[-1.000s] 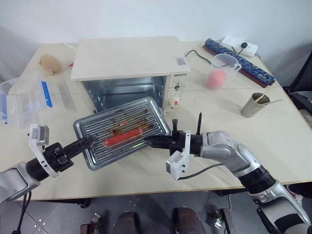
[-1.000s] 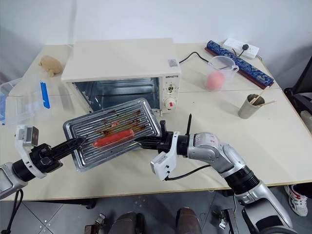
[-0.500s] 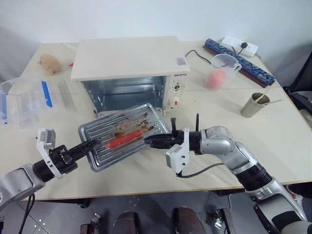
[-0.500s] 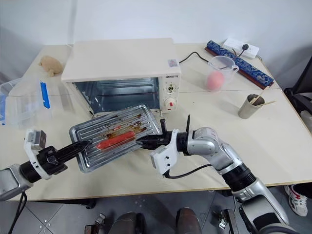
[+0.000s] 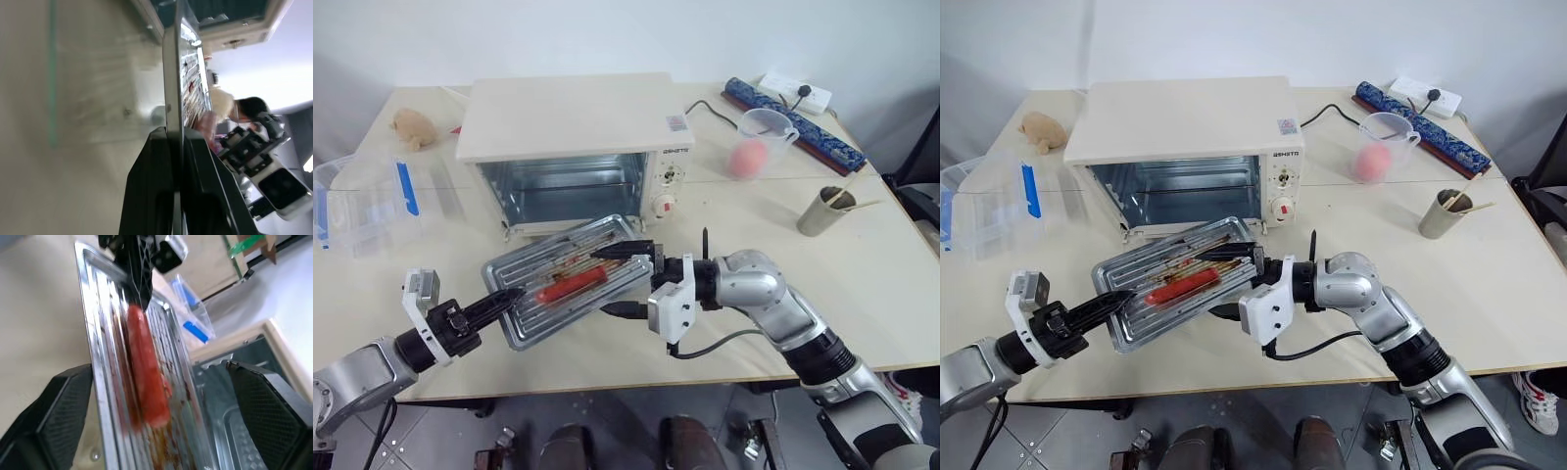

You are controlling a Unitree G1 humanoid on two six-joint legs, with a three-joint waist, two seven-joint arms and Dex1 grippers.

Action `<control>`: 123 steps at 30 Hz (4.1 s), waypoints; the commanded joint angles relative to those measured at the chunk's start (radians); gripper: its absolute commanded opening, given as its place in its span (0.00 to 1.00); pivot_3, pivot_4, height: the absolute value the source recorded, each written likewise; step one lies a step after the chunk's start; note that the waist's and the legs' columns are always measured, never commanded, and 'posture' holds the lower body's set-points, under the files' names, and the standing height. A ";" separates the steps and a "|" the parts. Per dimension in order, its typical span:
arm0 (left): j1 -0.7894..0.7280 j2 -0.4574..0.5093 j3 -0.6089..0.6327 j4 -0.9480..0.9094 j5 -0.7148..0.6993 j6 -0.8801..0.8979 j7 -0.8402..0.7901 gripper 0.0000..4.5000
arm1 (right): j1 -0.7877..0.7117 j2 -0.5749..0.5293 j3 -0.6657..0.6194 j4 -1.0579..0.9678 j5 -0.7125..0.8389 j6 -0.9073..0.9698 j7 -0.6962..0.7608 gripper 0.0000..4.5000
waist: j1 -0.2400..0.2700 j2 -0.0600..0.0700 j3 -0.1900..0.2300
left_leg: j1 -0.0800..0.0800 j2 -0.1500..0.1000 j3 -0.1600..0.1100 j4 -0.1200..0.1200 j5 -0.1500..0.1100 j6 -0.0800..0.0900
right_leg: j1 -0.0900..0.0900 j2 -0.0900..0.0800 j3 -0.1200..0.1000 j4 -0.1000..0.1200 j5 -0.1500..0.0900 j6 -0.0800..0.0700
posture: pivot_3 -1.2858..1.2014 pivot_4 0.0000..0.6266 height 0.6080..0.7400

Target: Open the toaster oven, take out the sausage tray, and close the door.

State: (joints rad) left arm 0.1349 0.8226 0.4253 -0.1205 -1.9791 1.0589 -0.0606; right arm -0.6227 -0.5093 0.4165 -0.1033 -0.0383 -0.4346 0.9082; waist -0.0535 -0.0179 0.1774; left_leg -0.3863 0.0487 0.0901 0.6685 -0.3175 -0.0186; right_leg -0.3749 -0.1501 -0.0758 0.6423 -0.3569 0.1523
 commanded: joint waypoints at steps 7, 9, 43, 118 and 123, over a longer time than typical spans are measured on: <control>0.075 -0.041 0.048 -0.017 0.007 -0.025 0.069 0.00 | 0.027 -0.094 -0.105 -0.194 0.255 0.232 0.131 0.99 | 0.001 0.000 0.000 | 0.000 0.000 0.001 -0.001 0.000 0.000 | 0.000 0.000 0.001 -0.002 0.000 0.000 | 0.52 0.24 1.00; 0.089 -0.051 0.062 -0.023 0.007 -0.028 0.076 0.00 | 0.039 -0.107 -0.123 -0.199 0.272 0.248 0.145 0.99 | 0.004 -0.001 -0.001 | 0.000 0.000 0.000 0.000 0.000 0.000 | 0.001 0.000 0.000 -0.001 0.000 0.000 | 0.52 0.24 1.00; 0.394 -0.463 0.273 -0.450 0.007 -0.292 0.167 0.00 | 0.111 -0.158 -0.214 0.265 0.149 0.122 0.201 0.99 | 0.023 -0.001 0.000 | 0.000 0.000 0.003 0.003 -0.001 0.002 | 0.006 0.001 0.001 -0.016 0.000 -0.001 | 0.52 0.24 1.00; 0.098 -0.070 0.062 -0.061 0.007 0.015 0.064 0.00 | -0.079 -0.131 -0.345 -0.057 0.456 0.792 0.316 0.29 | 0.024 0.003 0.003 | -0.004 0.001 0.005 0.009 -0.012 0.007 | 0.005 0.001 0.000 -0.015 -0.001 -0.005 | 0.52 0.24 1.00; -0.107 -0.010 -0.065 0.096 0.007 0.096 0.053 0.00 | 0.032 -0.212 -0.397 -0.115 0.526 0.832 0.359 0.67 | 0.028 0.004 0.003 | -0.004 0.001 0.005 0.009 -0.011 0.006 | 0.003 0.002 -0.001 -0.013 -0.001 -0.004 | 0.52 0.24 1.00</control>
State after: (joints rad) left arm 0.0443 0.8035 0.3721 -0.0493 -1.9585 1.1349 0.0181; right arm -0.5911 -0.7017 0.0638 -0.1828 0.4495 0.3917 1.2565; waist -0.0251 -0.0144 0.1803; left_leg -0.3905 0.0497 0.0960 0.6769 -0.3286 -0.0129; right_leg -0.3721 -0.1484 -0.0764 0.6287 -0.3575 0.1486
